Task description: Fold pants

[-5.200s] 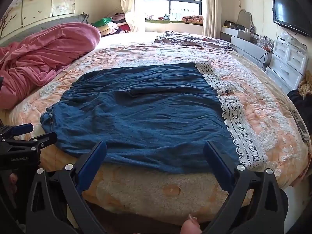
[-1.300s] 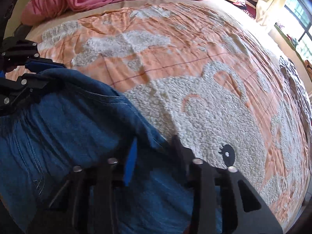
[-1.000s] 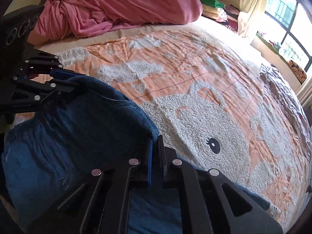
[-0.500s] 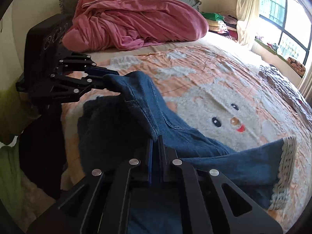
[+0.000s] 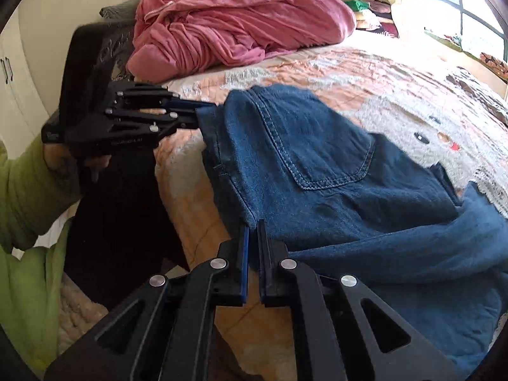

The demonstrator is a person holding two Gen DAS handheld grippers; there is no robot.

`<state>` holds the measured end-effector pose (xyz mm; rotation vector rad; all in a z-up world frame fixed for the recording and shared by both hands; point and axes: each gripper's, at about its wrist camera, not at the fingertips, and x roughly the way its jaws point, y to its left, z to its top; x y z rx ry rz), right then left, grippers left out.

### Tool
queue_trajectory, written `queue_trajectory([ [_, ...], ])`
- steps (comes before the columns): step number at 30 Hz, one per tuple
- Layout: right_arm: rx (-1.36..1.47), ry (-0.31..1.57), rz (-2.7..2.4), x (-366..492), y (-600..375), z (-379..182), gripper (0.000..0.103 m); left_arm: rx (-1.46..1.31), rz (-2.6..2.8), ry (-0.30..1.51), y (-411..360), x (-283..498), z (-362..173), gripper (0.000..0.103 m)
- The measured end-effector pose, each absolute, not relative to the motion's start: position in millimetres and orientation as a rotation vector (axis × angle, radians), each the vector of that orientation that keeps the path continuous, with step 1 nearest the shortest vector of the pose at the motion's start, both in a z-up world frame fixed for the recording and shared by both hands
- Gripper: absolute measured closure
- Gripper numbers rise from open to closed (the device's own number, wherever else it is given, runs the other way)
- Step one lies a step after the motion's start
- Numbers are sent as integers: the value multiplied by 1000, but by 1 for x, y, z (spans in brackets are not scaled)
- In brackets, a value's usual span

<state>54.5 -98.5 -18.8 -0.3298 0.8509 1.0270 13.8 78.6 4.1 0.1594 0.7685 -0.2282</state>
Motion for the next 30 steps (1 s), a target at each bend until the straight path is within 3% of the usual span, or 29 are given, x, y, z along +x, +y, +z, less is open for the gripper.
queue_trajectory([
  [5, -337, 860, 991, 50, -93, -29, 99, 155, -199, 780, 85, -3, 11, 76],
  [10, -351, 827, 965, 42, -95, -34, 99, 85, -187, 716, 97, -17, 45, 69],
  [15, -312, 837, 942, 46, -98, -38, 98, 0, -347, 699, 50, 21, 57, 69],
  [18, -308, 836, 931, 43, -105, -37, 95, 29, -336, 789, 26, 48, 29, 71],
  [20, -273, 858, 927, 43, -111, -35, 92, 44, -280, 886, 27, 55, 0, 78],
  [23, -186, 857, 924, 41, -130, -21, 91, -16, -278, 932, 47, 43, -26, 77],
  [28, -104, 778, 826, 61, -138, 5, 70, -14, -287, 900, 50, 31, -28, 77],
  [30, -107, 830, 795, 75, -130, -5, 68, -8, -283, 894, 48, 32, -29, 77],
])
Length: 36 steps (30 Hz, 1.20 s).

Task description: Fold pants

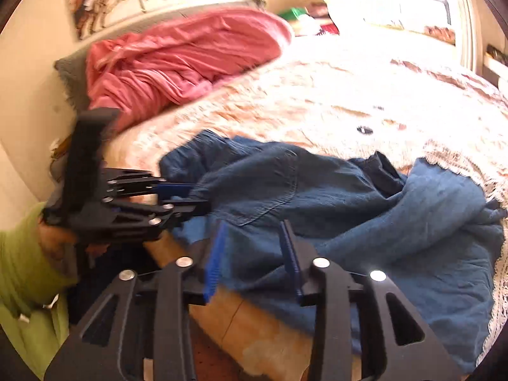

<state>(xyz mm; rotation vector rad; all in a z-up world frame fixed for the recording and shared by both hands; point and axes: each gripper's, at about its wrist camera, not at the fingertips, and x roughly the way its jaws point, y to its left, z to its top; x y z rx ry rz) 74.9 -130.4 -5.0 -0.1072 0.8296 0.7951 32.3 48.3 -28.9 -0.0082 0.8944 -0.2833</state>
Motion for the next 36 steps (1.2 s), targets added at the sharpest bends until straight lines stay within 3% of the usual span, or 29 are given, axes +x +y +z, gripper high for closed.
queue_trajectory([
  [3, -120, 984, 727, 93, -124, -38, 67, -21, -289, 884, 49, 33, -30, 77],
  [11, 35, 940, 761, 93, -155, -20, 68, -36, -296, 805, 50, 31, -19, 75],
  [14, 47, 848, 709, 88, -187, 11, 52, -63, -312, 732, 55, 20, 11, 55],
  [16, 55, 829, 654, 89, -207, 22, 47, -49, -312, 689, 51, 15, 30, 54],
  [19, 55, 822, 557, 96, -236, 30, 41, -58, -374, 653, 36, 17, 52, 42],
  [26, -2, 825, 393, 128, -271, 36, 30, -79, -584, 814, -37, 52, 24, 41],
  [27, -7, 825, 387, 136, -270, 36, 30, -99, -607, 852, -46, 57, 15, 41],
  [31, -65, 842, 361, 169, -256, 41, 30, -146, -652, 957, -68, 76, -15, 70],
  [34, -95, 859, 368, 192, -239, 44, 30, -190, -644, 1003, -74, 88, -31, 76],
  [36, -138, 873, 376, 207, -225, 41, 30, -201, -650, 1009, -78, 90, -35, 88],
])
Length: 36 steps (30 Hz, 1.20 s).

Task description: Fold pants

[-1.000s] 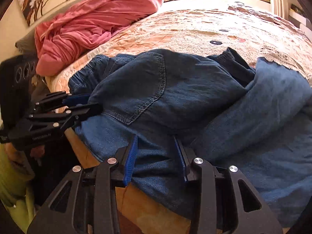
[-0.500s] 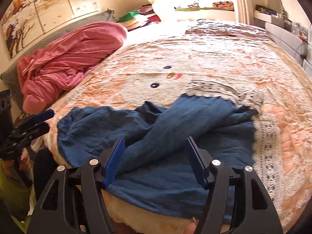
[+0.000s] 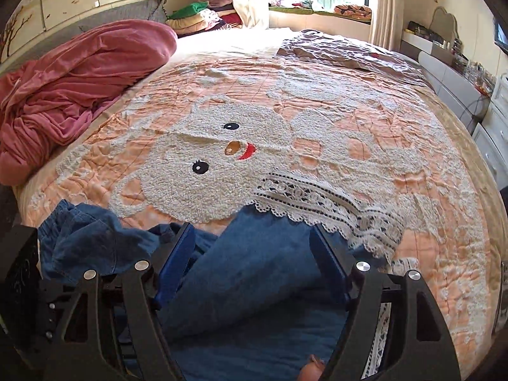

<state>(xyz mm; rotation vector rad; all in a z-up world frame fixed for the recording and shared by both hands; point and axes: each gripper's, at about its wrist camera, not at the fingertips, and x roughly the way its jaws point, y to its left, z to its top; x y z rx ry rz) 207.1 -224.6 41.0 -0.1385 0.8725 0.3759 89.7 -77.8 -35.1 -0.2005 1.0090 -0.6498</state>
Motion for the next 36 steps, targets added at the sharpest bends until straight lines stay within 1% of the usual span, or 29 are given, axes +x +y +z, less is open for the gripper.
queue_trajectory([
  [4, -211, 950, 341, 242, -198, 22, 30, -178, -677, 983, -84, 87, -35, 94],
  [9, -250, 1056, 216, 282, -176, -12, 30, -187, -696, 974, -84, 89, -38, 96],
  [11, -242, 1080, 160, 297, -176, -25, 34, -192, -700, 972, -83, 89, -38, 96],
  [12, -261, 1086, 143, 301, -176, -30, 52, -194, -703, 972, -83, 90, -38, 96],
  [13, -273, 1089, 130, 305, -178, -33, 73, -192, -702, 969, -82, 90, -38, 96],
  [14, -245, 1099, 148, 309, -182, -35, 79, -191, -699, 967, -83, 90, -38, 96],
  [15, -208, 1106, 168, 310, -189, -35, 88, -193, -698, 966, -82, 90, -38, 96],
  [16, -182, 1103, 173, 310, -195, -33, 92, -197, -698, 963, -80, 91, -38, 99],
  [17, -145, 1081, 193, 308, -201, -26, 92, -196, -695, 961, -79, 92, -38, 101],
  [23, 172, 895, 299, 269, -269, 38, 93, -204, -689, 943, -70, 95, -35, 102],
  [26, 334, 819, 292, 235, -317, 53, 93, -187, -707, 919, -73, 90, -29, 102],
  [29, 420, 791, 236, 201, -358, 49, 93, -141, -732, 895, -81, 84, -25, 102],
  [33, 515, 824, 177, 166, -398, 25, 93, -60, -756, 881, -97, 77, -24, 101],
  [34, 529, 834, 163, 160, -404, 18, 90, -39, -755, 874, -101, 75, -23, 101],
  [36, 541, 854, 159, 149, -410, 6, 90, -12, -749, 871, -103, 74, -24, 101],
])
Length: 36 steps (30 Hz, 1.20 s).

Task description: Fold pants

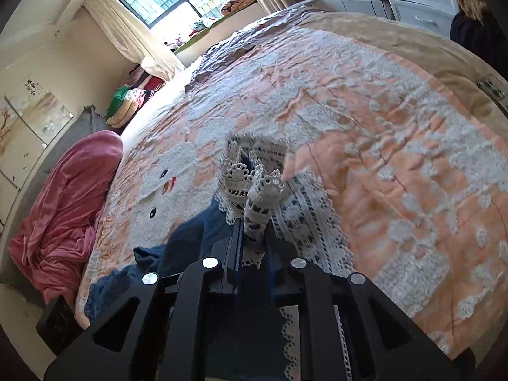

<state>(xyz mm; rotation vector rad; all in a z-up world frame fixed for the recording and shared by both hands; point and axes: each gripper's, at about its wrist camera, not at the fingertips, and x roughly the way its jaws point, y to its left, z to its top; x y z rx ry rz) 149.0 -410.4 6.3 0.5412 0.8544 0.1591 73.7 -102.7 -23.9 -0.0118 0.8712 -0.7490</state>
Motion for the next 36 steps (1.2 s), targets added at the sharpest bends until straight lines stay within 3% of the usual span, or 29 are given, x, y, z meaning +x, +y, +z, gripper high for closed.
queue_trajectory([
  [5, 534, 878, 139, 142, -415, -10, 76, 29, -742, 869, -111, 71, -30, 101],
  [6, 523, 868, 132, 141, -416, -10, 76, 35, -743, 873, -112, 72, -30, 101],
  [8, 512, 859, 127, 141, -416, -8, 94, 46, -737, 870, -112, 73, -27, 103],
  [9, 532, 854, 142, 140, -417, -7, 98, 54, -737, 867, -112, 73, -25, 103],
  [17, 578, 786, 167, 99, -429, 20, 98, 114, -783, 803, -101, 65, -2, 103],
  [25, 597, 929, 112, 64, -434, -28, 98, 154, -802, 854, -106, 49, -23, 103],
  [30, 642, 883, 158, 50, -437, -17, 98, 150, -791, 817, -98, 42, -12, 103],
  [36, 621, 968, 139, 48, -434, -36, 98, 164, -776, 850, -97, 42, -22, 103],
])
